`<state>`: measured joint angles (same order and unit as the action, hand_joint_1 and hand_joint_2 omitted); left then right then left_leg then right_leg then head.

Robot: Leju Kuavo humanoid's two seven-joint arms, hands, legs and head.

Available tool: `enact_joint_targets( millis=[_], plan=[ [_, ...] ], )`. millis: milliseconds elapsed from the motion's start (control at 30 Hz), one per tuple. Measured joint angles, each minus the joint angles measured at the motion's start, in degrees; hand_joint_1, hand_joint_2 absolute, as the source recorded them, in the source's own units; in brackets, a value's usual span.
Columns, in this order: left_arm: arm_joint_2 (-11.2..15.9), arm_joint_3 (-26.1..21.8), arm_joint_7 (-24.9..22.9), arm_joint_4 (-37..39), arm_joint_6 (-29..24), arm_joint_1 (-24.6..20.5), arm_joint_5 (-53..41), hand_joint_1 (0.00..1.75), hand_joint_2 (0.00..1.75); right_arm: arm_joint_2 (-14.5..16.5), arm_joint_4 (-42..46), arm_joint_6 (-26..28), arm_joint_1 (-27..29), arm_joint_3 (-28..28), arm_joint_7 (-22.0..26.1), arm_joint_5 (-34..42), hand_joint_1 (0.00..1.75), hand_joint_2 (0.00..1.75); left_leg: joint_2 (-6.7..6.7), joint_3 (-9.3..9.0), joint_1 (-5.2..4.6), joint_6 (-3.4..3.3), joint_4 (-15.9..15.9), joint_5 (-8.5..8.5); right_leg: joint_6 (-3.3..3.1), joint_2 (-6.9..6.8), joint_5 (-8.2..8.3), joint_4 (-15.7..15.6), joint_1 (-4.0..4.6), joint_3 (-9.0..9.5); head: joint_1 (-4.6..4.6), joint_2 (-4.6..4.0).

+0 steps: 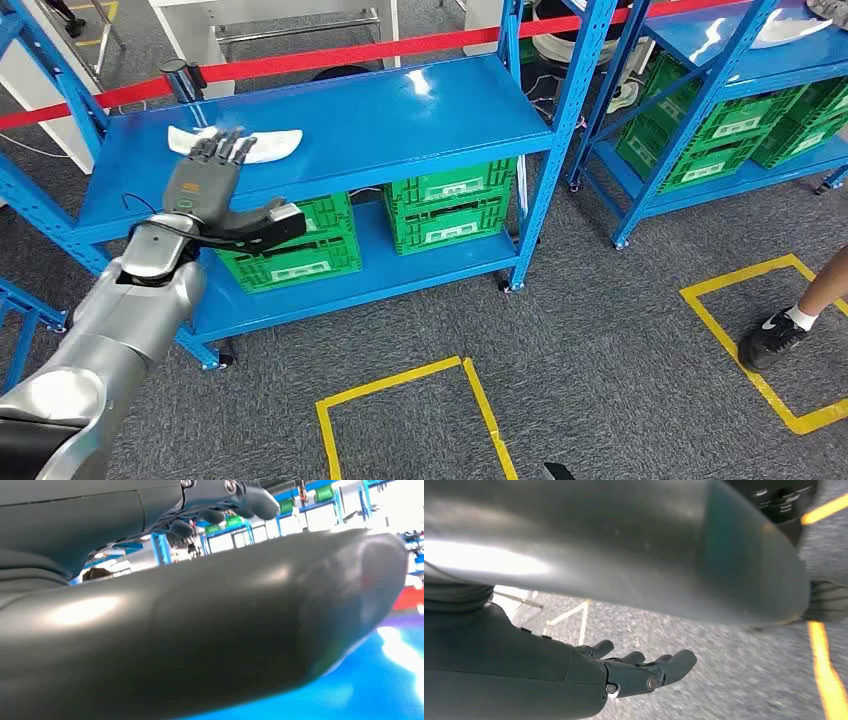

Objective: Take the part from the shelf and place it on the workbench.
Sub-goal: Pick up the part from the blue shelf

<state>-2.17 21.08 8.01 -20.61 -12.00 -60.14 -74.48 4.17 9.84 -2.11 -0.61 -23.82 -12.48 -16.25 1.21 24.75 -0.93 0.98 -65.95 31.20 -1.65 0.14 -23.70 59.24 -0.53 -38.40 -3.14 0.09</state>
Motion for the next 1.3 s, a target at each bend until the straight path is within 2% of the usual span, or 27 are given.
enact_joint_targets(
  millis=[67, 100, 167, 200, 233, 267, 300, 367, 400, 433, 500, 533, 567, 633, 667, 700, 733, 767, 833, 867, 967, 1033, 1100, 1167, 1200, 1233, 1300],
  plan=[
    [0.5, 0.0, 0.0, 0.2, 0.1, 0.3, 0.2, 0.00, 0.00, -0.1, 0.0, 0.1, 0.0, 0.1, -0.1, 0.0, 0.00, 0.00, -0.25, 3.32, 0.14, 0.31, -4.0, -0.07, -0.12, 0.03, -1.01, -0.6, -0.09, 1.76, 0.20, 0.00],
    [1.0, 0.0, -0.1, 0.4, 0.1, 0.6, 0.4, 0.00, 0.00, -0.1, 0.0, 0.1, -0.1, 0.1, -0.1, -0.1, 0.00, 0.00, -0.46, 6.45, 0.28, 0.57, -7.1, 0.67, -0.21, 0.11, -2.05, -1.3, -0.16, 3.62, 0.36, 0.00],
    [1.8, 0.0, -0.5, 0.9, 0.2, 1.6, 0.6, 0.00, 0.00, -0.2, 0.0, 0.2, 0.0, 0.1, -0.2, -0.1, 0.00, 0.00, -0.67, 11.83, 0.55, 0.78, -8.9, 5.42, -0.25, 0.45, -4.27, -2.8, -0.22, 7.69, 0.44, 0.00],
    [2.1, 0.0, -0.8, 1.1, 0.2, 2.0, 0.7, 0.00, 0.00, -0.2, 0.0, 0.2, 0.1, 0.1, -0.2, -0.1, 0.00, 0.00, -0.72, 13.93, 0.61, 0.70, -8.0, 7.55, -0.24, 0.65, -5.44, -3.5, -0.20, 9.82, 0.46, 0.00],
    [2.3, 0.0, -1.1, 1.4, 0.2, 2.2, 0.8, 0.00, 0.00, -0.2, 0.0, 0.2, 0.3, 0.1, -0.2, -0.1, 0.00, 0.00, -0.75, 15.63, 0.60, 0.57, -6.1, 8.25, -0.21, 0.83, -6.68, -4.1, -0.15, 12.00, 0.50, 0.00],
    [2.6, 0.0, -1.5, 1.6, 0.2, 2.4, 0.9, 0.00, 0.00, -0.3, 0.0, 0.2, 0.4, 0.1, -0.2, -0.1, 0.00, 0.00, -0.77, 16.88, 0.50, 0.29, -2.9, 6.29, -0.14, 0.94, -7.98, -4.7, -0.08, 14.20, 0.50, 0.00],
    [2.8, 0.0, -1.8, 1.9, 0.2, 2.8, 1.0, 0.00, 0.00, -0.2, -0.1, 0.2, 0.6, 0.1, -0.3, -0.1, 0.00, 0.00, -0.85, 17.63, 0.34, -0.09, 1.4, 0.62, -0.06, 1.02, -9.33, -5.3, -0.06, 16.13, 0.49, 0.00],
    [3.3, 0.0, -2.5, 2.7, 0.4, 3.8, 1.0, 0.00, 0.00, -0.1, -0.2, 0.1, 0.6, 0.1, -0.2, 0.0, 0.00, 0.00, -0.86, 18.40, -0.40, -0.83, 9.2, -12.82, 0.34, 1.36, -12.13, -5.9, 0.07, 19.65, 0.32, 0.00],
    [3.5, 0.1, -2.6, 2.9, 0.5, 4.3, 1.0, 0.00, 0.00, -0.1, -0.3, 0.0, 0.6, 0.1, -0.1, 0.0, 0.00, 0.00, -0.89, 18.24, -0.70, -1.17, 10.8, -16.87, 0.62, 1.66, -13.39, -6.3, -0.07, 21.09, 0.16, 0.00],
    [3.7, 0.1, -2.5, 2.9, 0.6, 4.4, 1.3, 0.00, 0.00, -0.1, -0.4, 0.0, 0.3, 0.1, 0.0, -0.1, 0.00, 0.00, -0.80, 17.87, -1.10, -1.47, 10.8, -17.50, 1.05, 1.91, -14.37, -6.9, -0.13, 22.72, -0.11, 0.00],
    [3.9, 0.1, -1.4, 2.4, 1.6, 3.4, 2.8, 0.00, 0.00, -0.1, -0.3, 0.0, -0.2, 0.1, -0.1, -0.3, 0.00, 0.00, -0.81, 16.10, -0.99, -2.44, 10.1, -15.47, 1.68, 1.88, -15.79, -8.2, -0.41, 25.53, -0.26, 0.00],
    [3.9, 0.1, -0.6, 2.2, 2.5, 2.5, 3.9, 0.00, 0.00, -0.1, -0.3, -0.1, -0.5, 0.2, -0.1, -0.4, 0.00, 0.00, -0.79, 15.27, -0.89, -3.00, 10.5, -14.72, 1.92, 1.49, -16.66, -7.1, -0.37, 25.55, -0.30, 0.00],
    [3.9, 0.0, 0.1, 2.1, 3.7, 1.9, 5.1, 0.00, 0.00, -0.1, -0.3, -0.1, -0.8, 0.2, -0.2, -0.6, 0.00, 0.00, -0.79, 14.57, -0.60, -3.39, 11.1, -14.14, 2.14, 1.11, -17.96, -4.3, -0.39, 24.13, -0.23, 0.00],
    [3.8, -0.1, 0.8, 2.0, 5.5, 1.8, 6.4, 0.00, 0.00, -0.1, -0.3, -0.2, -1.2, 0.2, -0.1, -0.6, 0.00, 0.00, -0.66, 13.84, -0.38, -3.49, 11.3, -13.27, 2.77, 0.62, -20.85, 5.2, -0.54, 17.52, -0.36, 0.00],
    [3.8, -0.1, 0.7, 2.0, 5.8, 2.3, 6.5, 0.00, 0.00, -0.1, -0.3, -0.2, -1.2, 0.2, -0.1, -0.7, 0.00, 0.00, -0.57, 13.62, -0.21, -3.20, 11.2, -12.86, 3.16, 0.59, -21.36, 9.3, -0.69, 13.93, -0.38, 0.00],
    [3.8, -0.1, 0.5, 2.1, 5.8, 2.9, 6.3, 0.00, 0.00, -0.2, -0.3, -0.3, -1.1, 0.2, -0.1, -0.8, 0.00, 0.00, -0.46, 13.45, 0.03, -2.85, 10.9, -12.35, 3.52, 0.56, -20.48, 11.5, -0.87, 11.00, -0.39, 0.00],
    [3.8, -0.1, 0.2, 2.1, 5.6, 3.5, 6.2, 0.00, 0.00, -0.2, -0.3, -0.4, -1.0, 0.2, -0.1, -1.0, 0.00, 0.00, -0.37, 13.25, 0.37, -2.42, 10.5, -11.79, 3.89, 0.50, -18.19, 11.4, -1.07, 9.04, -0.40, 0.00],
    [3.8, -0.1, 0.0, 2.1, 5.5, 3.9, 6.1, 0.00, 0.00, -0.3, -0.3, -0.4, -0.8, 0.2, -0.1, -1.1, 0.00, 0.00, -0.30, 13.08, 0.80, -1.91, 9.9, -11.16, 4.34, 0.41, -14.77, 9.2, -1.32, 8.04, -0.42, 0.00],
    [3.9, -0.1, -0.1, 2.2, 5.8, 4.4, 6.1, 0.00, 0.00, -0.2, -0.3, -0.7, -0.4, 0.2, -0.1, -1.2, 0.00, 0.00, -0.19, 13.11, 1.30, -0.72, 8.3, -9.92, 5.28, 0.25, -8.90, 3.2, -1.77, 7.73, -0.66, 0.00],
    [4.1, -0.1, 0.1, 2.3, 6.1, 4.6, 6.1, 0.00, 0.00, -0.2, -0.4, -0.8, -0.3, 0.2, -0.1, -1.2, 0.00, 0.00, -0.09, 13.28, 1.33, -0.22, 7.7, -9.51, 5.07, 0.17, -7.64, 1.4, -1.86, 7.73, -0.78, 0.00],
    [5.0, -0.1, 0.9, 2.3, 7.2, 5.2, 6.7, 0.00, 0.00, -0.2, -0.4, -0.9, -0.3, 0.2, 0.0, -1.6, 0.00, 0.00, 0.11, 13.54, 1.18, 0.66, 7.2, -9.24, 2.83, 0.11, -7.94, 1.0, -1.65, 7.59, -0.77, 0.00],
    [5.7, -0.1, 1.5, 2.3, 7.7, 5.3, 7.3, 0.00, 0.00, -0.3, -0.4, -0.9, -0.4, 0.2, 0.1, -1.8, 0.00, 0.00, -0.23, 13.99, 1.34, 1.09, 6.2, -8.52, 1.92, 0.14, -7.85, 0.9, -1.66, 7.87, -0.59, 0.00],
    [6.2, -0.1, 2.0, 2.3, 8.1, 5.3, 8.0, 0.00, 0.00, -0.4, -0.4, -0.9, -0.4, 0.2, 0.0, -1.8, 0.00, 0.00, -0.70, 16.39, 1.43, 1.50, 1.2, -5.99, 1.33, 0.16, -7.86, 0.8, -1.63, 8.20, -0.25, 0.00],
    [6.6, -0.1, 2.2, 2.3, 8.4, 5.7, 8.3, 0.00, 0.00, -0.4, -0.4, -0.9, -0.4, 0.2, -0.1, -1.8, 0.00, 0.00, -0.88, 20.34, 1.43, 1.67, -6.4, -3.18, 0.96, 0.13, -8.11, 0.8, -1.43, 8.42, -0.05, 0.00],
    [6.7, -0.1, 2.3, 2.3, 8.6, 6.0, 8.3, 0.00, 0.00, -0.4, -0.4, -0.9, -0.4, 0.2, -0.1, -1.8, 0.00, 0.00, -0.91, 21.72, 1.42, 1.59, -8.7, -2.84, 0.83, 0.12, -8.31, 0.8, -1.31, 8.60, -0.04, 0.00],
    [6.8, -0.1, 2.3, 2.3, 8.6, 6.3, 8.3, 0.00, 0.00, -0.4, -0.4, -0.9, -0.4, 0.2, -0.2, -1.8, 0.00, 0.00, -0.91, 22.09, 1.40, 1.37, -8.9, -3.64, 0.74, 0.14, -8.56, 0.8, -1.19, 8.88, -0.03, 0.00],
    [7.0, -0.1, 2.3, 2.3, 8.8, 6.6, 8.3, 0.00, 0.00, -0.4, -0.4, -0.9, -0.4, 0.2, -0.2, -1.7, 0.00, 0.00, -0.89, 19.68, 1.22, 0.56, -3.0, -7.74, 0.77, 0.19, -9.28, 0.7, -0.94, 9.76, -0.03, 0.00]
  ],
)
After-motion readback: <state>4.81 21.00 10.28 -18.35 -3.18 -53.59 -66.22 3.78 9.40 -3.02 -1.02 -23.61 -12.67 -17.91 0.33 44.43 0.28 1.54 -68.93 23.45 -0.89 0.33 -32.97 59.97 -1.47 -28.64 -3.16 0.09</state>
